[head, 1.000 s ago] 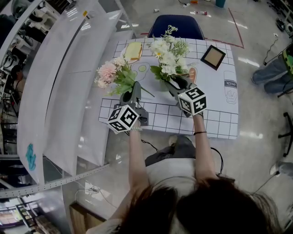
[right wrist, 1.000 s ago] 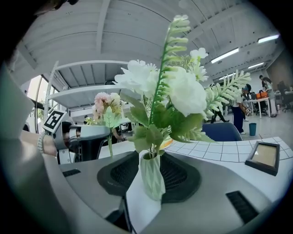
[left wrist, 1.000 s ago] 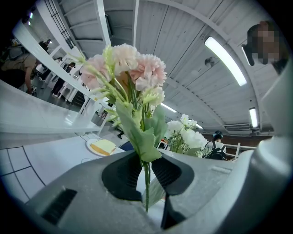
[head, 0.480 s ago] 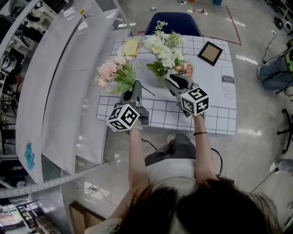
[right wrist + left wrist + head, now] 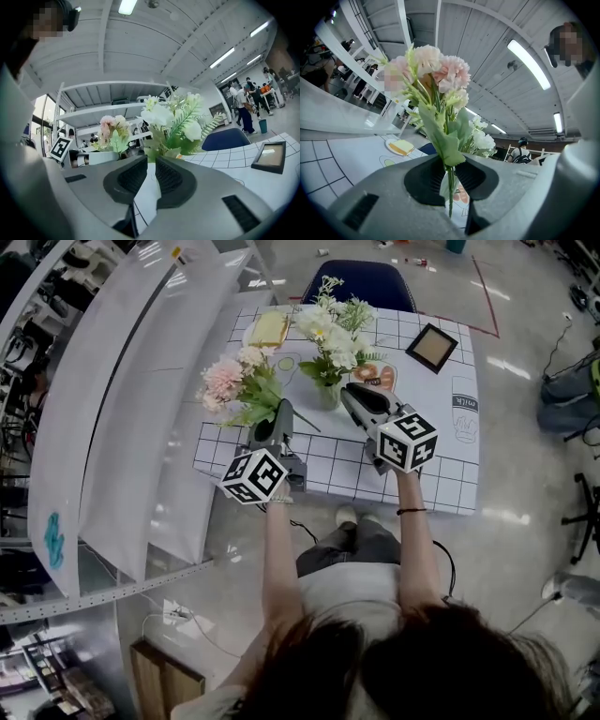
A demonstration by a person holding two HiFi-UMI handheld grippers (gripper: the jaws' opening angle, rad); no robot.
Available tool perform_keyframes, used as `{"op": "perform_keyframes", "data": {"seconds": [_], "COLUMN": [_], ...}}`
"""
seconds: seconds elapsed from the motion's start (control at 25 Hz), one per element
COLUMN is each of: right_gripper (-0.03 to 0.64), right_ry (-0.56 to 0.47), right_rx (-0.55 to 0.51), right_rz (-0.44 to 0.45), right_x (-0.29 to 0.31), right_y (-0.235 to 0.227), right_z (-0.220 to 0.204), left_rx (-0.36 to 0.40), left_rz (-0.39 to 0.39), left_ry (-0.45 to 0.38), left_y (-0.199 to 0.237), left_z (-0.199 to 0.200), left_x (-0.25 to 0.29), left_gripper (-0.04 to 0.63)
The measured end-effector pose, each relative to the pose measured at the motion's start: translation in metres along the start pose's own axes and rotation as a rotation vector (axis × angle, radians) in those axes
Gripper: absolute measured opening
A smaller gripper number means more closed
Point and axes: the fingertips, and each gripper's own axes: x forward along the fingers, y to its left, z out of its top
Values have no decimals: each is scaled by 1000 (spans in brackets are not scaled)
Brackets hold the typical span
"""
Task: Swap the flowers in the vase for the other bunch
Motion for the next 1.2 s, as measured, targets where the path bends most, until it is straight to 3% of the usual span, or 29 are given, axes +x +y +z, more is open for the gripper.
{"op": "perform_keyframes", "data": {"seconds": [0.76, 1.2], "right_gripper": [9, 9], "right_ry": [-15, -2], "right_rx": [-30, -49], "right_rz": [126, 147], "right_x": [-10, -6], "right_y": [24, 32], "right_z": [31, 29], "left_rx": [11, 9], "left_rz": [15, 19], "left_ry": [-61, -72], "left_y": [-24, -20], "left_z": [14, 18], "left_x": [-16, -23], "left_gripper": [67, 67]}}
